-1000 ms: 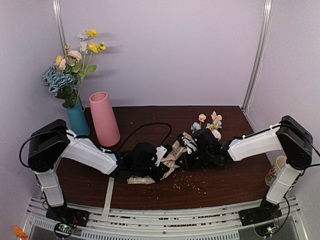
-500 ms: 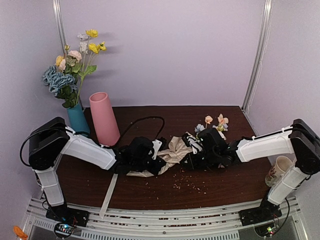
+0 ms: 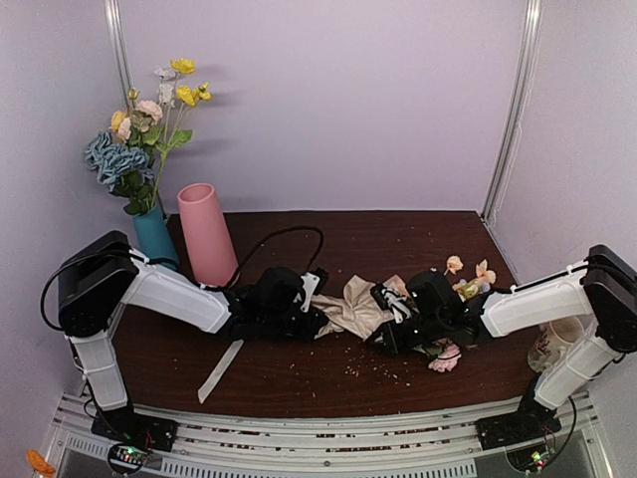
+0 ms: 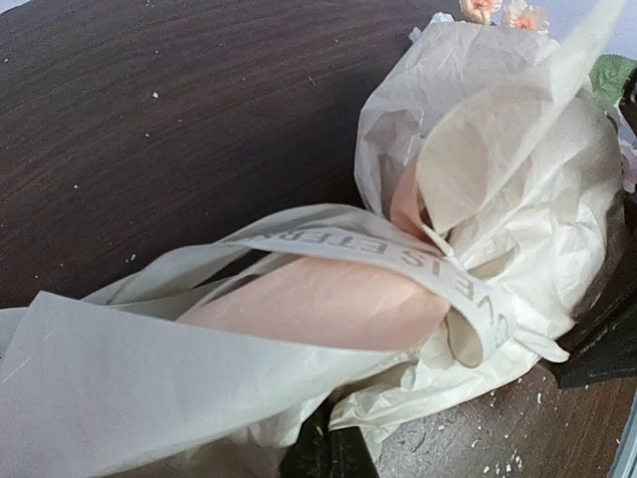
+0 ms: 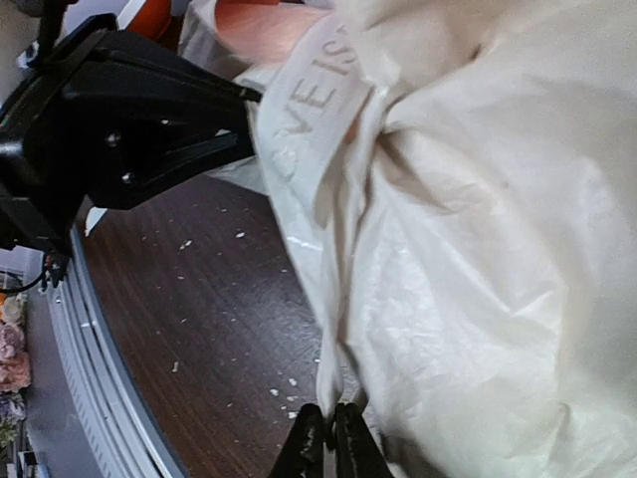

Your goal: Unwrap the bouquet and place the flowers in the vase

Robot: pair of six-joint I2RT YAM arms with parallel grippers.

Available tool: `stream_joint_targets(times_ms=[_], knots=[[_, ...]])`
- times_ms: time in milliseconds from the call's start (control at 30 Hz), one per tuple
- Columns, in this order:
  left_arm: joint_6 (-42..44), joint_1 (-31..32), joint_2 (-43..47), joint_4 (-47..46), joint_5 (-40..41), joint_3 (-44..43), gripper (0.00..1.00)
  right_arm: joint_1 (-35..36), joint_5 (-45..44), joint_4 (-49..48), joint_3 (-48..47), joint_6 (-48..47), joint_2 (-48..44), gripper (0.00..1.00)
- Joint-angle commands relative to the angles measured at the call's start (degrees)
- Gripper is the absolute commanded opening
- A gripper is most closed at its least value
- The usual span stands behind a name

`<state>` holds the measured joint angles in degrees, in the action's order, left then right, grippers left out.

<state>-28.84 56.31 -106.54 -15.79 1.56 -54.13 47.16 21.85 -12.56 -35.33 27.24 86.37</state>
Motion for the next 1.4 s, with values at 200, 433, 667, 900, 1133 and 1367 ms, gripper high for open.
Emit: stream_joint_targets(times_ms=[200, 433, 667, 900, 1133, 1367], knots=[[3.3, -1.1, -1.1, -3.6, -4.4, -0.6, 0.00, 0.2, 3.7, 1.5, -3.5, -0.2, -2.6, 0.53], [3.6, -0.6, -0.9, -3.9, -4.5, -0.4, 0.00, 0.1, -2.6, 3.2, -7.2, -1.3, -1.5, 0.57], [3.6, -0.5, -0.9, -3.7, -4.8, -0.6, 0.00, 0.1, -4.7, 0.9, -9.6, 0.6, 4.8, 0.51], [3.6, -0.5, -0.7, -3.4, -4.7, -0.7, 0.00, 0.1, -1.5, -3.0, -10.5, 2.2, 9.4, 0.38], [3.7, -0.5, -0.8, -3.8, -5.0, -0.9, 0.00, 0.2, -1.3, -4.4, -11.1, 2.3, 11.8, 0.18], [2.5, -0.5, -0.7, -3.4, -2.4, -0.8, 0.00, 0.2, -1.2, -2.6, -10.5, 1.1, 11.0, 0.00]])
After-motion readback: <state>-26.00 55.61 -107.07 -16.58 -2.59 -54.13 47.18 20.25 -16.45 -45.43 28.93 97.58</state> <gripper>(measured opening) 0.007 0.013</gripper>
